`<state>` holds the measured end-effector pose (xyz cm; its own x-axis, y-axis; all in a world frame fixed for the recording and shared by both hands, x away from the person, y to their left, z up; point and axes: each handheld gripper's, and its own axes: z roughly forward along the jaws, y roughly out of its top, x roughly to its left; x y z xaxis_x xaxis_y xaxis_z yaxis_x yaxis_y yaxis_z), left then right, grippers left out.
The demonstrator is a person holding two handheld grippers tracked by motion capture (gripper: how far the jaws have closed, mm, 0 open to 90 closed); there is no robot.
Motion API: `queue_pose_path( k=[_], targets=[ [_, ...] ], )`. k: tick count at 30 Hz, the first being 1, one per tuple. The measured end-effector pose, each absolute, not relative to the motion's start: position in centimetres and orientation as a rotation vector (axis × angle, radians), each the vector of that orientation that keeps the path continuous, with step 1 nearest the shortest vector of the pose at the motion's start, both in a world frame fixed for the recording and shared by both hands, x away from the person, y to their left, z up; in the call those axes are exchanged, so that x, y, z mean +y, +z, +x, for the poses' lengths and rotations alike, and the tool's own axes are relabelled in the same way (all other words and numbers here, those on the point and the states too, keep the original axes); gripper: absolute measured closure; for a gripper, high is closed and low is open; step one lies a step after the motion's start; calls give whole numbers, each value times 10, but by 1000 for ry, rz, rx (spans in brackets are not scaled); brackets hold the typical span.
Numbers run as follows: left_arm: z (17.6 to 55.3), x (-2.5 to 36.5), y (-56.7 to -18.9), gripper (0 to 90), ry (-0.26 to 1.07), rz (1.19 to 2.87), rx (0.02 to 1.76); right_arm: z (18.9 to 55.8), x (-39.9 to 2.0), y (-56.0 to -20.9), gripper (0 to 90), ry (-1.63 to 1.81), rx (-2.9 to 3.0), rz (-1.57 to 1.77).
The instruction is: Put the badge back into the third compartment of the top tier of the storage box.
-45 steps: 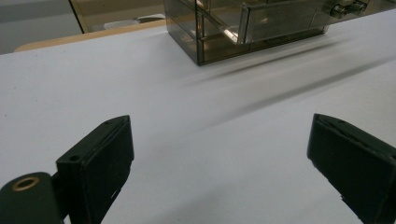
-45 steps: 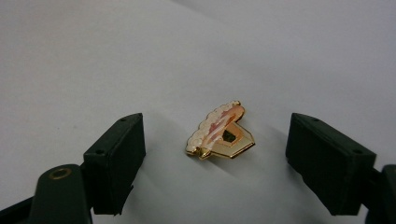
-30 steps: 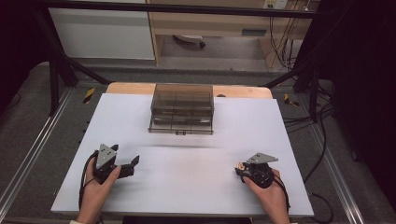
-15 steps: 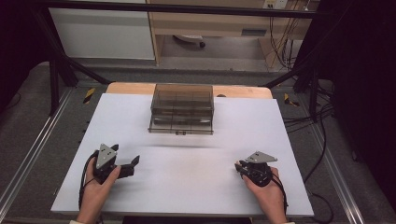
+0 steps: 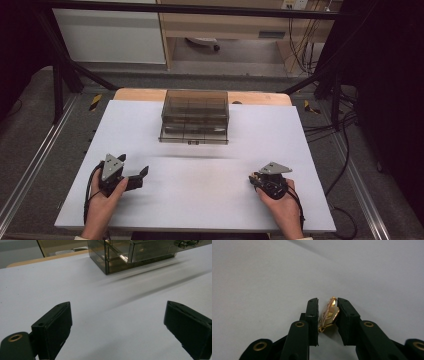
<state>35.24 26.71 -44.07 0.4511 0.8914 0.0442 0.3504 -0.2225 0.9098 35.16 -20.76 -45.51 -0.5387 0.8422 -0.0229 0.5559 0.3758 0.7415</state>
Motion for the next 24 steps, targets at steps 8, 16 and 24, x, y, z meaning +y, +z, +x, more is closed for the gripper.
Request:
queue_pose_path(
  k=[8, 16, 24],
  targets=[
    [352, 268, -440, 78, 749, 1788, 1063, 350, -202, -456, 729, 941, 2238, 1177],
    [352, 270, -441, 78, 743, 1781, 1072, 349, -198, -455, 726, 904, 2229, 1167],
    [353, 268, -441, 81, 737, 1793, 1068, 348, -196, -453, 725, 920, 2227, 1153]
  ],
)
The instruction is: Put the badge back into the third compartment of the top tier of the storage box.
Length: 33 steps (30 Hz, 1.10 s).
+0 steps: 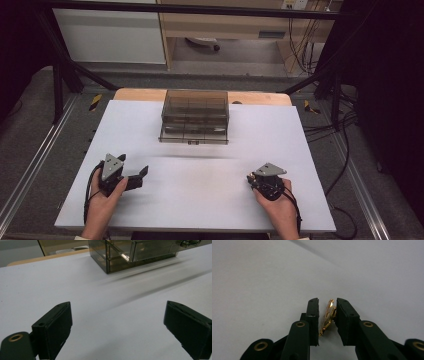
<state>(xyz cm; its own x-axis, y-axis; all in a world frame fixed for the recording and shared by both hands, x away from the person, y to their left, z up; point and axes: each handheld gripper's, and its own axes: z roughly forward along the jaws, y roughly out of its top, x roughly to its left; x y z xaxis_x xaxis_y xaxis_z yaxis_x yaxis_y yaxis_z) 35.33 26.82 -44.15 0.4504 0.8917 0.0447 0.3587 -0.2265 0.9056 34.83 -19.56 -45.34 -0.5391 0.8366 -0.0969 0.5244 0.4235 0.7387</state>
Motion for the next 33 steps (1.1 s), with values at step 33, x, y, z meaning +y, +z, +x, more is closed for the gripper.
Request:
queue_pose_path(
  k=[33],
  targets=[
    [355, 273, -438, 44, 699, 1688, 1130, 346, -202, -447, 809, 1094, 2173, 1088]
  ],
)
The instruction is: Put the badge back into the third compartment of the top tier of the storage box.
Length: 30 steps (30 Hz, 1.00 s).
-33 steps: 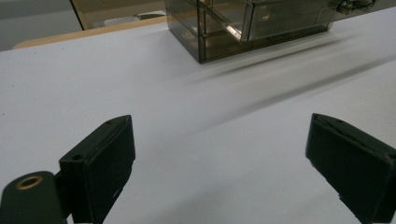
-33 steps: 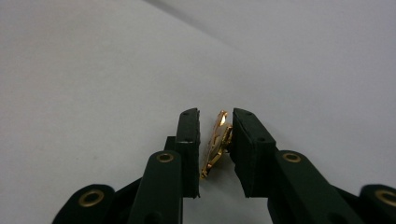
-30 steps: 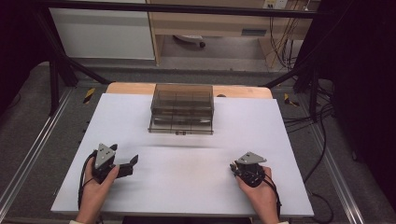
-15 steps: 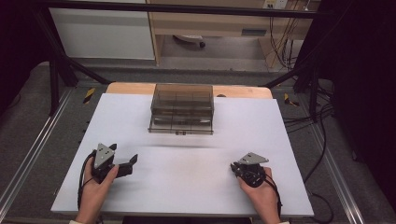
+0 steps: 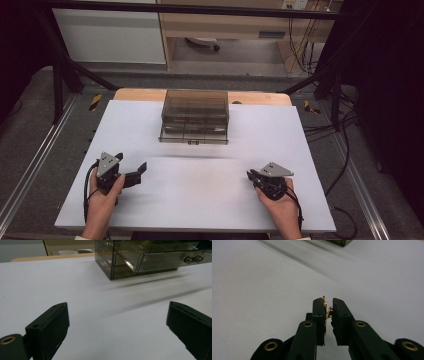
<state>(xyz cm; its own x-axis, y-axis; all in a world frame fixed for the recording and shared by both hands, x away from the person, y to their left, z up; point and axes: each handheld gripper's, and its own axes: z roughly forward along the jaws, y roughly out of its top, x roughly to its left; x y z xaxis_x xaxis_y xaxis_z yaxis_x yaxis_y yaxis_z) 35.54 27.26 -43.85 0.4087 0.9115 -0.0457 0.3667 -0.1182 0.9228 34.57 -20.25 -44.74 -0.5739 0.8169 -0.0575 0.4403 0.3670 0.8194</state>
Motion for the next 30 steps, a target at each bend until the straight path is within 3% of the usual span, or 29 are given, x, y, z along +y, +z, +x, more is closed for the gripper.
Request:
queue_pose_path(
  k=[30],
  targets=[
    [359, 278, -441, 75, 694, 1691, 1178, 361, -187, -439, 810, 1096, 2164, 1048]
  ],
)
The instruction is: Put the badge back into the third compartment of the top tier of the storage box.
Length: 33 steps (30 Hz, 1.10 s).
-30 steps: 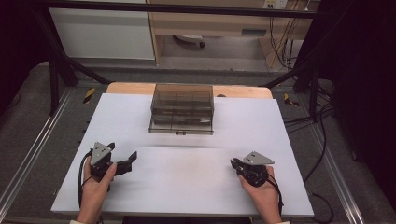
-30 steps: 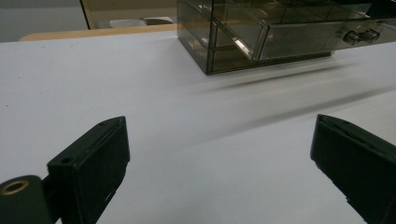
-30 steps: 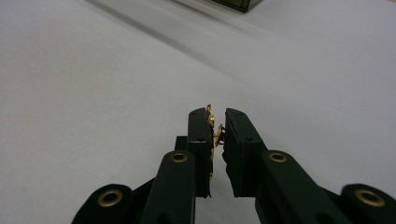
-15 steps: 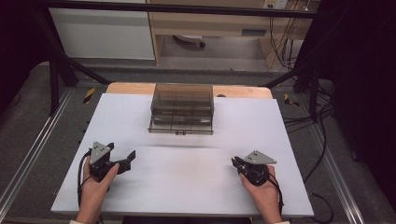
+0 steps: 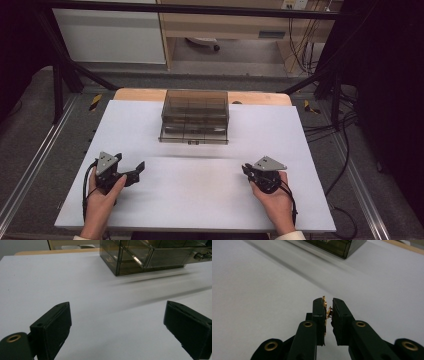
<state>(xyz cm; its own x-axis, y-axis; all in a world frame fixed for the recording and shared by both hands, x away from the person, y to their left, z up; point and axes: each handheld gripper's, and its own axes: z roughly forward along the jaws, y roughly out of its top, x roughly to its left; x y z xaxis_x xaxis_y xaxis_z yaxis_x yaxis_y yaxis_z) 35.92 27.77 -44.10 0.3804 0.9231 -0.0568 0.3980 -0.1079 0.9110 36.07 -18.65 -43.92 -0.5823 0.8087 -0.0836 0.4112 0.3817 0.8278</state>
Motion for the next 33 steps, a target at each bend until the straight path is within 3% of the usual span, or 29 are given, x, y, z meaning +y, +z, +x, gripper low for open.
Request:
queue_pose_path(
  k=[33],
  targets=[
    [360, 277, -442, 71, 668, 1708, 1173, 396, -160, -420, 810, 1130, 2248, 970]
  ],
)
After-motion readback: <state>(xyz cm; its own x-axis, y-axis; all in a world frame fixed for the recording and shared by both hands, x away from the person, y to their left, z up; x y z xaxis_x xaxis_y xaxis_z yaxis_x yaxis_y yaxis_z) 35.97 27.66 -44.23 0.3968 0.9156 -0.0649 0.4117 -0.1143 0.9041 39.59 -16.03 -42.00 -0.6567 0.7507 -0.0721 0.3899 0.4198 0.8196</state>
